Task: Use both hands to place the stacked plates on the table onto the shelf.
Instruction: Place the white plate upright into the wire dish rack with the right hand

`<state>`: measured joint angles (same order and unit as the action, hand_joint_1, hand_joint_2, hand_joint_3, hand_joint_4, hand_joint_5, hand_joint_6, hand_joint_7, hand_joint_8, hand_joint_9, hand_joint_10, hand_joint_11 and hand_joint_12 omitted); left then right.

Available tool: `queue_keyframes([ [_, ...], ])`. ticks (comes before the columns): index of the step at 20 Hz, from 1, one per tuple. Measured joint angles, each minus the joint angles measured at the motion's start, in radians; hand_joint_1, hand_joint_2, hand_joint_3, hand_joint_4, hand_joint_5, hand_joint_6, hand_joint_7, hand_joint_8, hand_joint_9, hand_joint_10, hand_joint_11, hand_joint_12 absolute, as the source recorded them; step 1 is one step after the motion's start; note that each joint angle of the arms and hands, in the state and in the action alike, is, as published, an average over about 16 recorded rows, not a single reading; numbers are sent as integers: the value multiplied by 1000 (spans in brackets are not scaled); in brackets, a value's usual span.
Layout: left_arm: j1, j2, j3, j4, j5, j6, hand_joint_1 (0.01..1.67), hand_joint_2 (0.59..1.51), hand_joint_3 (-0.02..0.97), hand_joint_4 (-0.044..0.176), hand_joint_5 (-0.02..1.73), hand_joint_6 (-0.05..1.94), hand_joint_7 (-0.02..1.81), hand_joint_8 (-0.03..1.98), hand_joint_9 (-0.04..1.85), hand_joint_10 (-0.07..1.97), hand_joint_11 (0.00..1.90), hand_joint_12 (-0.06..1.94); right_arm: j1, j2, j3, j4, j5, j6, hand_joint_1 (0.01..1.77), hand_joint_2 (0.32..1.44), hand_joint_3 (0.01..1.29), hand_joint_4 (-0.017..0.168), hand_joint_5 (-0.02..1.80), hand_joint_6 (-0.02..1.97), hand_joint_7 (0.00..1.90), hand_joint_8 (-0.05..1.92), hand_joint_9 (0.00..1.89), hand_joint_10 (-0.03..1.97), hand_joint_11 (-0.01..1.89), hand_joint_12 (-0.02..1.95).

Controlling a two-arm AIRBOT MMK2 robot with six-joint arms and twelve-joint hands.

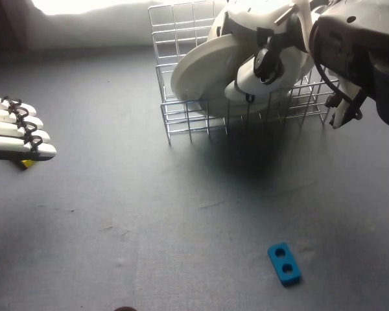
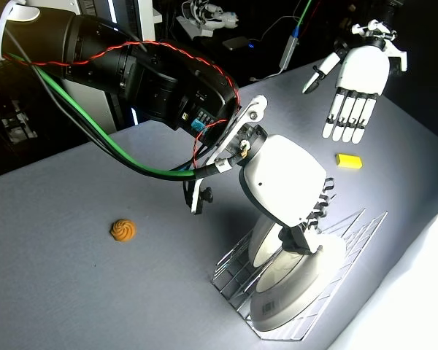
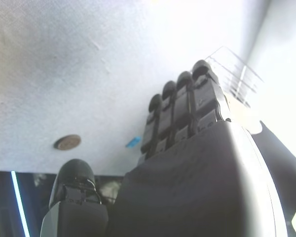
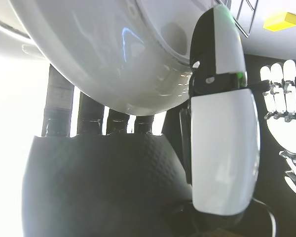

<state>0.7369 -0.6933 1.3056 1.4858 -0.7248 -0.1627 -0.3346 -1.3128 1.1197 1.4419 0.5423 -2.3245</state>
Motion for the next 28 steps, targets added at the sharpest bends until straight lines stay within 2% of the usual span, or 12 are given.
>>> queue_keyframes([
  [14,0,0,-4,0,0,0,22,1134,20,1,66,9,65,13,26,9,17,7,1,0,-3,5,-2,2,1061,930,16,-7,689,16,981,46,977,176,405,1156],
  [28,0,0,-7,0,1,0,22,1135,19,1,54,10,44,13,19,10,17,6,17,1,-3,6,0,-4,1058,924,16,-5,748,14,969,51,973,147,439,1143],
])
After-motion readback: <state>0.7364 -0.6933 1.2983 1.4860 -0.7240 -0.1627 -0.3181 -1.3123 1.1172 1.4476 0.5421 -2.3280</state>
